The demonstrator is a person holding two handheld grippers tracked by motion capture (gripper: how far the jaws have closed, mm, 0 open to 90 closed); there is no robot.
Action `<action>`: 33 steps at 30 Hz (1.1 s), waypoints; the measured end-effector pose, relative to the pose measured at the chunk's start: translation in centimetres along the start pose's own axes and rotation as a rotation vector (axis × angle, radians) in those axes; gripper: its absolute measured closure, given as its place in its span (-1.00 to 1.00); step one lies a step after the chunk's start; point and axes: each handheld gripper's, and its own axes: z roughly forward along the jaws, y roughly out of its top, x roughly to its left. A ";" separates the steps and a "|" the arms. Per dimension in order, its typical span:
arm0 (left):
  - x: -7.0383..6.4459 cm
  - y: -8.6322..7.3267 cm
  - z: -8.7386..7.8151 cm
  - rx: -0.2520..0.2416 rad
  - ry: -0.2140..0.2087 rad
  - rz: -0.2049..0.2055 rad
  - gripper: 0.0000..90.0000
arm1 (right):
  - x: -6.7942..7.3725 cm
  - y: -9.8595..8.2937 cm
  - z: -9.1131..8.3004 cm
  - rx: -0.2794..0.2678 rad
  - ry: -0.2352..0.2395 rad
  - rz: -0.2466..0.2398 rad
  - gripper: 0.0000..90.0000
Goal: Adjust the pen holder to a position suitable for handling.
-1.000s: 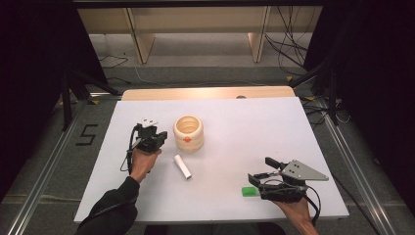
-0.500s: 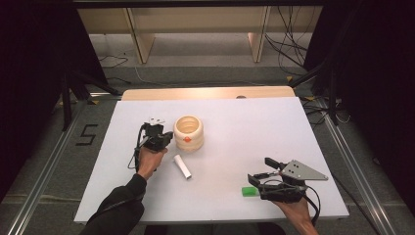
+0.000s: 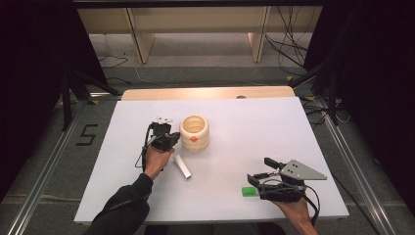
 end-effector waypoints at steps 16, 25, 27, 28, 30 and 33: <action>-2.4 0.5 1.4 0.002 -0.035 0.027 0.98 | 0.0 0.0 0.0 0.008 0.000 -0.001 -0.61; -3.2 0.6 1.7 0.004 -0.056 0.048 0.98 | 0.0 0.0 0.0 0.011 0.000 0.000 -0.61; -3.4 0.6 1.7 0.002 -0.062 0.048 0.98 | 0.0 0.0 0.0 0.010 0.001 0.000 -0.61; -3.5 0.6 1.8 0.003 -0.063 0.051 0.98 | 0.0 0.0 0.0 0.010 0.002 0.000 -0.61; -3.7 0.5 1.9 0.001 -0.065 0.052 0.98 | 0.0 0.0 0.0 0.014 0.001 -0.001 -0.61; -3.5 0.6 1.9 0.002 -0.072 0.054 0.97 | 0.0 0.0 0.0 0.012 0.003 0.000 -0.61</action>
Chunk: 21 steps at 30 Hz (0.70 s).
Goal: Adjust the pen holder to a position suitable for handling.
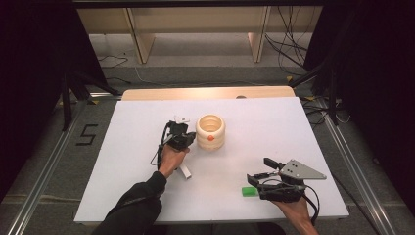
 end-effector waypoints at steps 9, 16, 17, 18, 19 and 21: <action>1.3 1.0 -2.2 0.036 -0.042 0.100 0.39 | 0.0 0.0 0.0 -0.004 0.007 0.000 -0.61; 2.1 1.7 -4.4 0.102 -0.080 0.201 -0.12 | 0.1 0.0 0.0 0.001 0.015 -0.006 -0.61; 2.1 1.8 -4.7 0.111 -0.084 0.212 -0.12 | 0.1 0.0 0.0 0.001 0.015 -0.006 -0.61; 2.1 1.8 -5.0 0.119 -0.090 0.217 -0.20 | 0.1 0.0 0.0 0.003 0.014 -0.006 -0.61; 2.1 1.8 -5.2 0.125 -0.092 0.220 -0.20 | 0.1 0.0 0.0 0.003 0.014 -0.006 -0.61; 2.2 1.8 -5.4 0.132 -0.099 0.230 -0.26 | 0.1 0.0 0.0 0.003 0.015 -0.006 -0.61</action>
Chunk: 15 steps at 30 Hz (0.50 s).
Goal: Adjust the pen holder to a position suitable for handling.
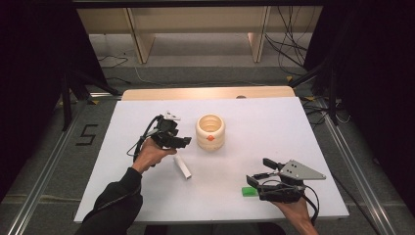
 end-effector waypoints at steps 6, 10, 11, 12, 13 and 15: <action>-0.1 -0.1 -0.7 0.030 -0.035 0.065 -0.40 | 0.0 0.0 0.1 0.002 0.009 0.000 -0.61; -0.3 -0.1 -0.9 0.065 -0.054 0.093 -0.47 | 0.0 0.0 0.1 0.006 0.010 -0.003 -0.61; -0.4 0.0 -1.0 0.077 -0.051 0.103 -0.49 | 0.0 0.0 0.1 0.008 0.009 -0.003 -0.61; -0.5 0.0 -1.0 0.084 -0.055 0.107 -0.50 | 0.0 0.0 0.1 0.007 0.010 -0.003 -0.61; -0.5 0.1 -1.1 0.092 -0.060 0.116 -0.53 | 0.0 0.0 0.1 0.007 0.012 -0.003 -0.61; -0.7 0.1 -1.2 0.095 -0.065 0.125 -0.53 | 0.1 0.0 0.1 0.006 0.015 -0.004 -0.61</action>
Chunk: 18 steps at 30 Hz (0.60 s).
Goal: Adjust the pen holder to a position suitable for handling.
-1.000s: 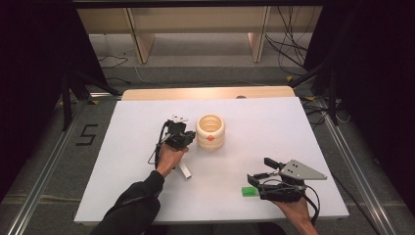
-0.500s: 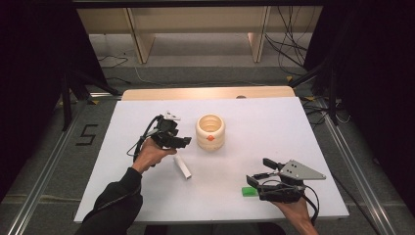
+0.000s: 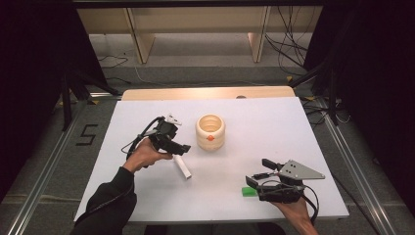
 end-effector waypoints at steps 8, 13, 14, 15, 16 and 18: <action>-0.8 0.1 0.2 0.057 -0.024 0.068 -0.53 | 0.0 0.0 0.0 0.005 0.001 -0.001 -0.61; -0.9 0.1 0.3 0.091 -0.055 0.107 -0.53 | 0.0 0.0 0.0 0.005 0.003 -0.001 -0.61; -1.0 0.1 0.2 0.107 -0.064 0.125 -0.55 | 0.0 0.0 0.0 0.005 0.005 -0.001 -0.61; -1.0 0.1 0.2 0.119 -0.073 0.136 -0.55 | 0.0 0.0 0.0 0.005 0.005 -0.001 -0.61; -1.0 0.1 0.3 0.128 -0.081 0.149 -0.57 | 0.0 0.0 0.1 0.004 0.010 0.002 -0.61; -1.0 0.0 0.4 0.140 -0.089 0.168 -0.58 | 0.0 0.0 0.1 0.002 0.010 0.001 -0.61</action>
